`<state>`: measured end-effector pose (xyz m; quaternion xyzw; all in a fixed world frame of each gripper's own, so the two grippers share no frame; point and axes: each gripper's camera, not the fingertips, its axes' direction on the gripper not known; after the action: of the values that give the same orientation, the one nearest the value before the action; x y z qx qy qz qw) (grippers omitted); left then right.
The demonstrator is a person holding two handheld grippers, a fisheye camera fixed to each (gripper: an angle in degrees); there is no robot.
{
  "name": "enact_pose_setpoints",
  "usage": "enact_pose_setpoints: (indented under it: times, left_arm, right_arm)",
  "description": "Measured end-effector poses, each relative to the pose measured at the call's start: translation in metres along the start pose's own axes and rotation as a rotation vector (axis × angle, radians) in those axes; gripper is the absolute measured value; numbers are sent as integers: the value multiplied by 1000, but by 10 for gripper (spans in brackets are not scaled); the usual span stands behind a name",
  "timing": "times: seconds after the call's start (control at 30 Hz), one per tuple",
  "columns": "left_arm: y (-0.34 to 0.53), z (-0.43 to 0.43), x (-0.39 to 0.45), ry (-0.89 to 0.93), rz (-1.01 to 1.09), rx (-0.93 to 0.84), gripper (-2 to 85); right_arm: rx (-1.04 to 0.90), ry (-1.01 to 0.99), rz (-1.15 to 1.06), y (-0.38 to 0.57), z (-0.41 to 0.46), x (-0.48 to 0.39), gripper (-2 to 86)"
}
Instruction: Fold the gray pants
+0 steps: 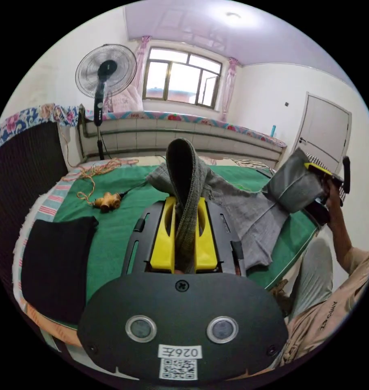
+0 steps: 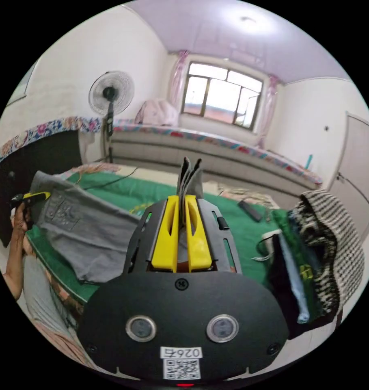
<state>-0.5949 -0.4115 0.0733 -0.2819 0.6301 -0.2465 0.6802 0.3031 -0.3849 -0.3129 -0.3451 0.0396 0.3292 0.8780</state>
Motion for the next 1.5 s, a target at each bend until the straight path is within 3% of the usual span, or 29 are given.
enact_pose_setpoints:
  times: [0.2,0.27,0.37,0.5,0.6,0.67,0.73,0.83,1.0,1.1,1.13,1.23,1.5]
  left_arm:
    - [-59,-9,-13,-196,56,10,70]
    - [-68,1,-31,-239,23,-13,72]
    - [-70,39,-82,-166,-120,-128,85]
    - [-47,88,-159,-123,-400,-260,161]
    - [-41,75,-173,-15,-410,-101,156]
    - [-48,74,-171,27,-352,-86,143]
    - [-64,88,-163,74,-264,-159,144]
    - [-83,118,-150,30,-186,-254,165]
    - [-101,173,-148,-67,-204,-393,194]
    - [-100,207,-152,-166,-194,-553,154]
    - [-102,209,-152,-161,-169,-553,134]
    - [-113,204,-165,-106,-202,-604,68]
    - [-115,134,-177,71,-233,-344,16]
  right_arm:
    - [3,193,96,-53,-38,109,-12]
    - [-89,278,136,-50,-20,143,-12]
    - [-251,322,173,-30,20,171,-8]
    - [-541,315,246,0,80,198,35]
    - [-451,422,300,6,67,209,44]
    - [-344,448,299,-4,47,209,56]
    - [-282,371,245,-15,38,202,55]
    - [-340,152,123,-37,49,182,47]
    - [-454,116,54,-57,86,165,76]
    - [-586,139,72,-55,119,174,111]
    - [-688,89,82,-49,134,179,92]
    - [-671,29,144,-54,123,195,9]
    - [-447,0,197,-91,39,223,-14]
